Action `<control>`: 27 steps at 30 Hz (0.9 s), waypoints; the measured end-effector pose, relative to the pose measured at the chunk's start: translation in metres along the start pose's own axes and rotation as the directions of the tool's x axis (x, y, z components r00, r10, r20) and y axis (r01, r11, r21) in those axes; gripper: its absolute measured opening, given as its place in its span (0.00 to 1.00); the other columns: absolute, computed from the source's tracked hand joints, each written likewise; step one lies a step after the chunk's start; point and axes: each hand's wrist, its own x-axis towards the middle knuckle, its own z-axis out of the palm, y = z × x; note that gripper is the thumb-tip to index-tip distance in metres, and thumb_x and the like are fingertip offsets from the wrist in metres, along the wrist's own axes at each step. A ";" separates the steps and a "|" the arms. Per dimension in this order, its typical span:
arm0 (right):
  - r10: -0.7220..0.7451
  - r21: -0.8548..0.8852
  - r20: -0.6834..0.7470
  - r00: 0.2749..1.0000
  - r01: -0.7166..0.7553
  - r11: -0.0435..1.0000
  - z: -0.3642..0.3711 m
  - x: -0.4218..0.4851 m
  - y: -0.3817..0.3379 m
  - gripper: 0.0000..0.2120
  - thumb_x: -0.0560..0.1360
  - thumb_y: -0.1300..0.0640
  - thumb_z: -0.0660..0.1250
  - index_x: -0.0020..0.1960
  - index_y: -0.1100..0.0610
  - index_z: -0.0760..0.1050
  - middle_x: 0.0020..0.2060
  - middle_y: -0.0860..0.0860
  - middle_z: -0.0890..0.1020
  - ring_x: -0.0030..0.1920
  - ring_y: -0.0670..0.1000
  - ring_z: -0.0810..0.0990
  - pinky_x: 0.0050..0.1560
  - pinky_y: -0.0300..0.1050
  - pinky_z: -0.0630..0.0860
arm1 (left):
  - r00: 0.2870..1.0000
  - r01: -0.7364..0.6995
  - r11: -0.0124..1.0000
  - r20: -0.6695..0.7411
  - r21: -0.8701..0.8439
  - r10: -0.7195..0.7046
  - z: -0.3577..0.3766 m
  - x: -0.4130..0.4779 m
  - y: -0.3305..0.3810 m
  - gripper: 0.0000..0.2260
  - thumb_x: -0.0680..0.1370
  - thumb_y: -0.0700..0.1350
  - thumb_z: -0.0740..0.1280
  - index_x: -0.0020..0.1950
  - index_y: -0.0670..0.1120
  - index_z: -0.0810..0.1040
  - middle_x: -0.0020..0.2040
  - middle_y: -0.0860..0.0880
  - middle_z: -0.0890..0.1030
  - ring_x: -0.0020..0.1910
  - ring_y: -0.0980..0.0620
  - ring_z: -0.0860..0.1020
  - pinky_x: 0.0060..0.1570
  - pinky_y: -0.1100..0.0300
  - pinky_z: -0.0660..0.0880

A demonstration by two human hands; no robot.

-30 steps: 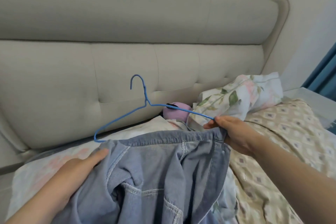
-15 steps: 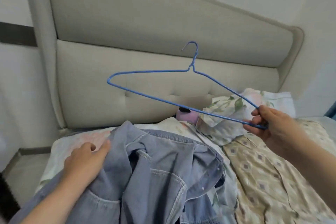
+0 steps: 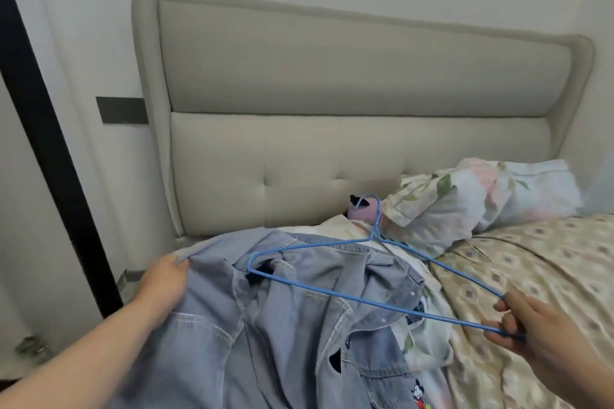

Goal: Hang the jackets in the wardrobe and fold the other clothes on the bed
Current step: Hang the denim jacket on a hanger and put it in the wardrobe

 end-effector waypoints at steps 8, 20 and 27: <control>-0.008 -0.073 -0.010 1.000 0.007 0.997 0.010 0.021 0.014 0.13 0.82 0.61 0.60 0.44 0.70 0.74 0.22 0.55 0.69 0.28 0.56 0.79 0.27 0.44 0.80 | 0.949 -0.178 0.953 -0.214 0.245 0.232 -0.041 0.010 0.054 0.11 0.79 0.44 0.61 0.37 0.44 0.70 0.35 0.44 0.72 0.39 0.42 0.71 0.39 0.51 0.66; 0.286 0.151 0.187 0.940 -0.316 0.937 0.104 0.049 0.076 0.17 0.85 0.52 0.56 0.48 0.64 0.73 0.26 0.54 0.74 0.28 0.53 0.81 0.28 0.47 0.80 | 0.654 -0.749 0.518 0.341 0.413 0.675 0.105 -0.097 0.057 0.19 0.74 0.49 0.70 0.64 0.47 0.77 0.60 0.48 0.78 0.60 0.43 0.77 0.62 0.44 0.72; 0.544 0.402 0.219 0.810 -0.583 0.706 0.090 0.051 0.105 0.12 0.83 0.61 0.58 0.48 0.63 0.78 0.33 0.58 0.82 0.26 0.55 0.82 0.21 0.43 0.78 | 0.633 -0.770 0.545 0.503 0.331 0.589 0.154 -0.106 0.041 0.10 0.80 0.45 0.57 0.59 0.55 0.71 0.48 0.54 0.70 0.54 0.50 0.73 0.49 0.56 0.63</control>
